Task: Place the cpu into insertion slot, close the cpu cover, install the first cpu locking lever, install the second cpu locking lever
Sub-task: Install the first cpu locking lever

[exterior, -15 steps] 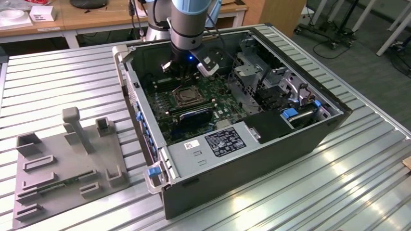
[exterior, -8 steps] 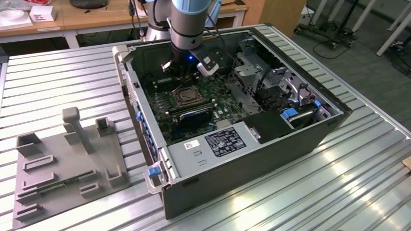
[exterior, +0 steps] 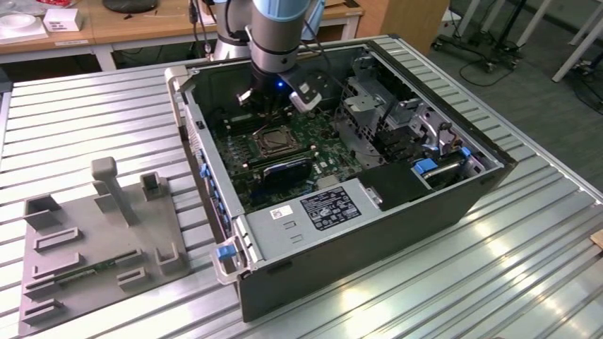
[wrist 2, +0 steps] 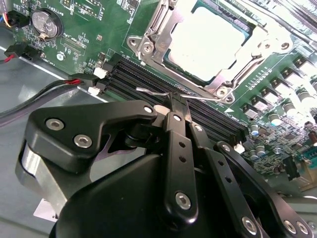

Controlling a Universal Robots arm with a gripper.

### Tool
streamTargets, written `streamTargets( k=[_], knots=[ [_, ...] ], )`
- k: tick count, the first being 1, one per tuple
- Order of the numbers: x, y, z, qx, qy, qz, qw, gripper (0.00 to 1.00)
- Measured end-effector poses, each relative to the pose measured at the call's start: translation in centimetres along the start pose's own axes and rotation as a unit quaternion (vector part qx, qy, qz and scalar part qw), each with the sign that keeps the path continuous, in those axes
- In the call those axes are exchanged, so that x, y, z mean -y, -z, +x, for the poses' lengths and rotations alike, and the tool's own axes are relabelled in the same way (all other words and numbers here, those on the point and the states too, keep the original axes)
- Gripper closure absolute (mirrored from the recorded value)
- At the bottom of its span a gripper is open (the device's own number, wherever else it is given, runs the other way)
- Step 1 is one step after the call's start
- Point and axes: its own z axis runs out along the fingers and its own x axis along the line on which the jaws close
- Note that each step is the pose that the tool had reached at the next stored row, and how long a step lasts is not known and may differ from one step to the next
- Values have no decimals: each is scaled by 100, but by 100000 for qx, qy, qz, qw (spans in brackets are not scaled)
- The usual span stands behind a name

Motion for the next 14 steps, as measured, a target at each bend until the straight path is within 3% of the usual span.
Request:
streamTargets(
  k=[14],
  knots=[
    [-3, -4, -42, 3, 0, -8, 100000, 89]
  ],
)
